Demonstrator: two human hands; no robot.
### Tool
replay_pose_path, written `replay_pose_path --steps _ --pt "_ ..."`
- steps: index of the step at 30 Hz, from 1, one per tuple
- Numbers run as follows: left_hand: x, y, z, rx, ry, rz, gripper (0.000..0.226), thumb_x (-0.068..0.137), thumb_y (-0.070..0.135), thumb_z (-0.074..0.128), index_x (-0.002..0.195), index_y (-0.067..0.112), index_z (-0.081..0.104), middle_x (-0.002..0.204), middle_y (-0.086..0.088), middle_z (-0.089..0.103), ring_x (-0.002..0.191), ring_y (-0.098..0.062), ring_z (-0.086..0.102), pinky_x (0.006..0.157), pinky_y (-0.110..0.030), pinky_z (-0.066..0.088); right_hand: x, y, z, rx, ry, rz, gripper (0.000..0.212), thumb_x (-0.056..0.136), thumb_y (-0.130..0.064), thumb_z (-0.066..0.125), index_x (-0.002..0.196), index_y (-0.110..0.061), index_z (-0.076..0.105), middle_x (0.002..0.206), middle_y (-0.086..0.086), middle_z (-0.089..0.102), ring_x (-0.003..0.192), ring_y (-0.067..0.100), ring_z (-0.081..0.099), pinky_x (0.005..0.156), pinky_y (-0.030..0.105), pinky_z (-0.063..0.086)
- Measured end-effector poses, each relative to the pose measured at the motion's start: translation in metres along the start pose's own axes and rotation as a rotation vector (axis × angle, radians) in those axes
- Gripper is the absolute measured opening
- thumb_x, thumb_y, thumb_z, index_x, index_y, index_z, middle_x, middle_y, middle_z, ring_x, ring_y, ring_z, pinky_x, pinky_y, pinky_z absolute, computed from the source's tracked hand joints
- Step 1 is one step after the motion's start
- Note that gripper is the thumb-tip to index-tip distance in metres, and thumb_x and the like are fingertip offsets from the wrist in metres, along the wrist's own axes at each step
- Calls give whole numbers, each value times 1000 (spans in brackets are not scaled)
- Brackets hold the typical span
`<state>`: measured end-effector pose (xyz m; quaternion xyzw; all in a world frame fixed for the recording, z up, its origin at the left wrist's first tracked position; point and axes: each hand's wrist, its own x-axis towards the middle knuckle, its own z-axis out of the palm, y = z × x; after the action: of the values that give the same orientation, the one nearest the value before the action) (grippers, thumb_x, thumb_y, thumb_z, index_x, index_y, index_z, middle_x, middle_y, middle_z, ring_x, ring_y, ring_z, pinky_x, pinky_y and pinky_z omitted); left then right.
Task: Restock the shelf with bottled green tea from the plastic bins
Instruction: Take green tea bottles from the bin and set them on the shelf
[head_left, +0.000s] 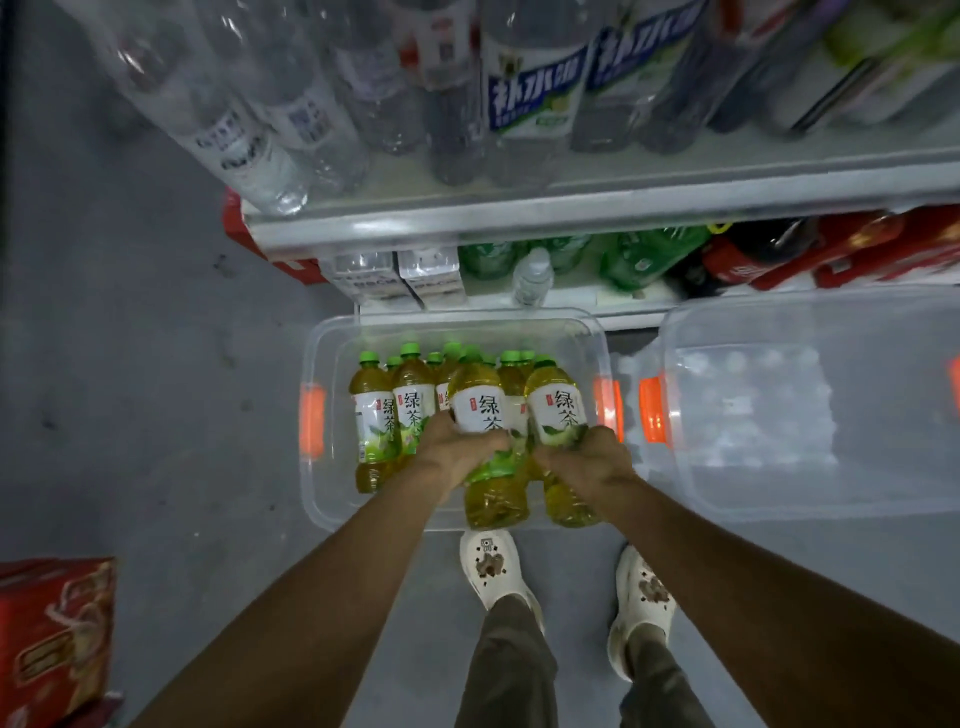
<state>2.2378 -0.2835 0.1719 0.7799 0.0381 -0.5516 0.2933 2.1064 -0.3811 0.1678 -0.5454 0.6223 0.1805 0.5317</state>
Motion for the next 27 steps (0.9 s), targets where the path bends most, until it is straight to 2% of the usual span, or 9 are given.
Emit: replay_pose_path --steps 2,5,7,10,14,18,22,25,27 --pt "-39 10 -3 -100 -8 -8 19 79 12 81 92 17 69 84 0 72 74 -11 66 55 -20 52 -30 -3 -24 27 -16 -18 34 74 -25 81 102 -12 68 96 2 67 91 19 62 79 26 50" --pt "-93 31 3 -276 -62 17 30 79 6 79 108 7 71 91 -11 77 85 -26 74 76 -37 62 -74 -8 -62 104 -8 -71 33 73 -18 80 103 -6 71 92 7 71 86 22 67 72 27 52" --pt "-127 50 12 -385 -124 65 33 83 2 74 114 8 66 98 -17 76 86 -31 74 80 -45 61 -99 -7 -89 157 7 -125 35 74 -14 79 106 -7 68 88 5 71 80 20 68 67 26 53" --pt "-174 77 32 -470 -181 161 39 81 9 70 120 14 61 94 -17 74 81 -31 72 78 -47 60 -138 -4 -131 239 24 -230 49 72 -12 81 112 -12 53 97 4 69 84 15 67 60 23 53" --pt "-238 107 75 -502 -145 310 52 77 20 73 126 16 56 94 -15 72 78 -30 70 72 -43 60 -185 15 -199 281 149 -362 53 68 -11 83 108 -12 48 97 8 67 84 20 67 69 35 57" --pt "-306 130 144 -330 19 495 76 58 48 91 121 22 57 106 -3 74 100 -22 70 94 -45 55 -232 47 -284 322 255 -493 62 63 -29 91 106 -16 48 90 2 68 78 17 68 63 28 53" --pt "-374 147 223 -350 49 651 63 71 33 89 122 18 55 105 -3 73 93 -17 69 74 -30 55 -275 86 -380 286 333 -596 60 63 -35 90 108 -20 54 92 -2 69 83 16 68 71 34 56" --pt "-420 160 279 -363 29 782 74 60 39 89 121 17 53 103 -5 72 86 -15 69 67 -28 52 -303 112 -448 268 417 -688 59 63 -33 89 108 -17 56 90 -1 71 80 16 69 77 44 58" --pt "-445 171 310 -364 1 847 81 56 42 88 124 18 52 104 -6 73 88 -17 70 70 -32 55 -321 125 -488 266 457 -753 63 61 -38 87 109 -19 53 92 -2 71 81 15 69 77 46 58"
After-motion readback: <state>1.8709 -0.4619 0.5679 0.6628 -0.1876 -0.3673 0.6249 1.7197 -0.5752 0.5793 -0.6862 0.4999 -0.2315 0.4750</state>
